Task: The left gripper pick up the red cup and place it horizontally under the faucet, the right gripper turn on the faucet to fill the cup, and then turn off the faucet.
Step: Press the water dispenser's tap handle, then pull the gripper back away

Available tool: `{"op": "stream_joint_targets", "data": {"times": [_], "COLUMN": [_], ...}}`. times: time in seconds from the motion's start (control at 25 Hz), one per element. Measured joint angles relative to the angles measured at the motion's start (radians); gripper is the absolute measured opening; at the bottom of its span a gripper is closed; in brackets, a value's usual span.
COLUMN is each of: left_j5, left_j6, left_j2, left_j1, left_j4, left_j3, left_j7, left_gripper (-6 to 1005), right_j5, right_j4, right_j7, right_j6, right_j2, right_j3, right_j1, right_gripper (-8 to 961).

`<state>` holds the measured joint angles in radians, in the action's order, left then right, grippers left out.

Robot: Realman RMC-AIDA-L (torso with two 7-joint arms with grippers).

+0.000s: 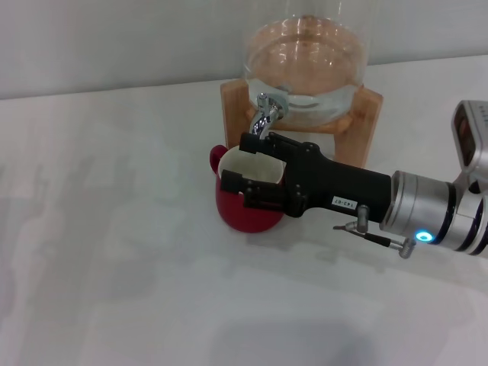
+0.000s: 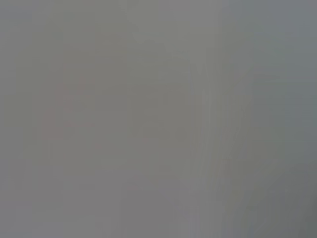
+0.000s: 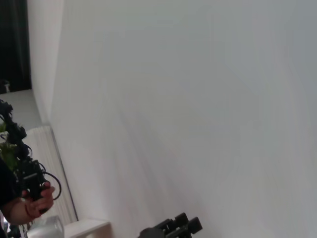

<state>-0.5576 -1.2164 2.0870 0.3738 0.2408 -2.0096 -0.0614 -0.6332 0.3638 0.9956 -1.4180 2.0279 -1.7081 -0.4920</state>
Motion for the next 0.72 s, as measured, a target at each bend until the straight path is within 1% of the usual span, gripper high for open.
{"op": "stream_joint_targets", "data": {"times": [0.72], "left_j5": [0.001], "left_j6": [0.001], "left_j2": [0.001], "left_j1": [0.002], "left_j4": [0.0], "left_j3": [-0.001], "left_j7": [0.0], "left_gripper": [611], "right_j5": [0.024], "right_j4": [0.001], "right_j7": [-0.007], "right_j6": [0.025], "right_j2": [0.0], "right_j3": [0.012], "right_j1": [0.007], "right_gripper": [873]}}
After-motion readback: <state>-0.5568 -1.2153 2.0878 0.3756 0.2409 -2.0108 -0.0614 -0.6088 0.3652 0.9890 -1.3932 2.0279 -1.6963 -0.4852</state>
